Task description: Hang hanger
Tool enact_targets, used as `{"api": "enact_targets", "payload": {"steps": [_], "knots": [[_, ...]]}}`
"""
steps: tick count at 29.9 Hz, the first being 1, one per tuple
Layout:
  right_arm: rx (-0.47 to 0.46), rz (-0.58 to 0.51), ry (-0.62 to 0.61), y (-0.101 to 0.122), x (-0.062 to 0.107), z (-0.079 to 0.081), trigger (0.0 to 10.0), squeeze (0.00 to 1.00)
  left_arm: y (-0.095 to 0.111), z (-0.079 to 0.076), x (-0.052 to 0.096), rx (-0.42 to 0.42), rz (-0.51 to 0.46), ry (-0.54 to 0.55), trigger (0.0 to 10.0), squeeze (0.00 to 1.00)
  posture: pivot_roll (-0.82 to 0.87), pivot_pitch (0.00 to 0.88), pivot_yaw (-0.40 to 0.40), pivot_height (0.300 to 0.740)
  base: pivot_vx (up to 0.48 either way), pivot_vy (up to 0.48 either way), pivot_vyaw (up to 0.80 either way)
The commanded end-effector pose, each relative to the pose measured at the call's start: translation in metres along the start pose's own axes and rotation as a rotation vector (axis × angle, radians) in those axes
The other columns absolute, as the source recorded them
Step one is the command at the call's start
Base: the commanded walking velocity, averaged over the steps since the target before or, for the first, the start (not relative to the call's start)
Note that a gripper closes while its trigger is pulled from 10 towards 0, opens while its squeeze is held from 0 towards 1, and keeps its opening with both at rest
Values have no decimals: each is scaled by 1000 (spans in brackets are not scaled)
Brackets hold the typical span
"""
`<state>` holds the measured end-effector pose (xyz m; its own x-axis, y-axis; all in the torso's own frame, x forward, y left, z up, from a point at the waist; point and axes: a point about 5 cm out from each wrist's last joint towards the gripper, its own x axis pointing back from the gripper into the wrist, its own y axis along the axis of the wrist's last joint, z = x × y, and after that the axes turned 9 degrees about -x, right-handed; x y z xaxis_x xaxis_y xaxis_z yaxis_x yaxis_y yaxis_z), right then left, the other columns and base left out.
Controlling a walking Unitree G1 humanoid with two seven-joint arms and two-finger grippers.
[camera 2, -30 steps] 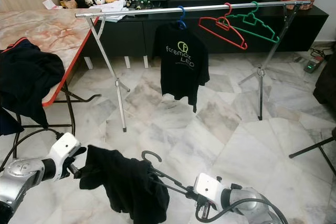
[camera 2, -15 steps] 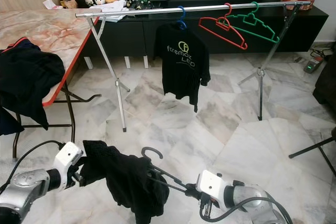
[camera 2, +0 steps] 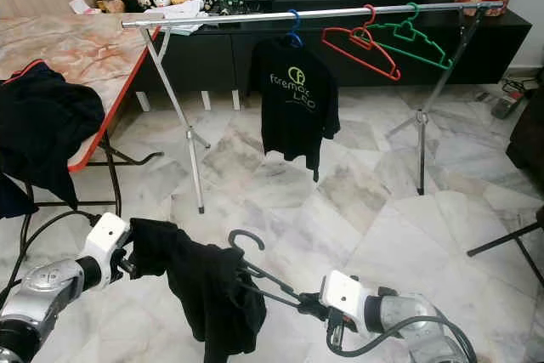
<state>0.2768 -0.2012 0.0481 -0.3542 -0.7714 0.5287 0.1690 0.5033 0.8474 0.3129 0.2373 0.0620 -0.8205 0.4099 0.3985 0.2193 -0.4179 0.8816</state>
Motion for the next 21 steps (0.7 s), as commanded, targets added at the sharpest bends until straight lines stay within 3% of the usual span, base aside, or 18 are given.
{"api": "enact_targets", "payload": {"steps": [1, 8, 9, 10, 15, 21], "knots": [[8, -49, -14, 7, 4, -3, 0, 0, -3, -1, 0, 2, 15, -10, 10000, 0, -36, 108, 26, 740, 0, 0, 0], [2, -75, -11, 13, 8, -6, 0, 0, -3, -18, -9, 14, -13, -84, 10000, 0, -41, 109, 26, 740, 0, 0, 0], [-3, -81, -9, 14, 8, -6, 0, 0, -1, -25, -13, 25, -29, -113, 4078, 0, -43, 110, 26, 740, 0, 0, 0], [-4, -81, -7, 14, 9, -6, 0, 0, 0, -27, -14, 32, -41, -122, 0, 0, -42, 110, 26, 740, 0, 0, 0], [-6, -81, -5, 14, 9, -5, 0, 0, 5, -37, -20, 58, -79, -180, 0, 0, -42, 111, 26, 740, 0, 0, 0], [-7, -79, -15, 15, 10, -6, 0, 0, 6, -39, -21, 64, -87, -194, 0, 0, -43, 112, 26, 740, 0, 0, 0]]}}
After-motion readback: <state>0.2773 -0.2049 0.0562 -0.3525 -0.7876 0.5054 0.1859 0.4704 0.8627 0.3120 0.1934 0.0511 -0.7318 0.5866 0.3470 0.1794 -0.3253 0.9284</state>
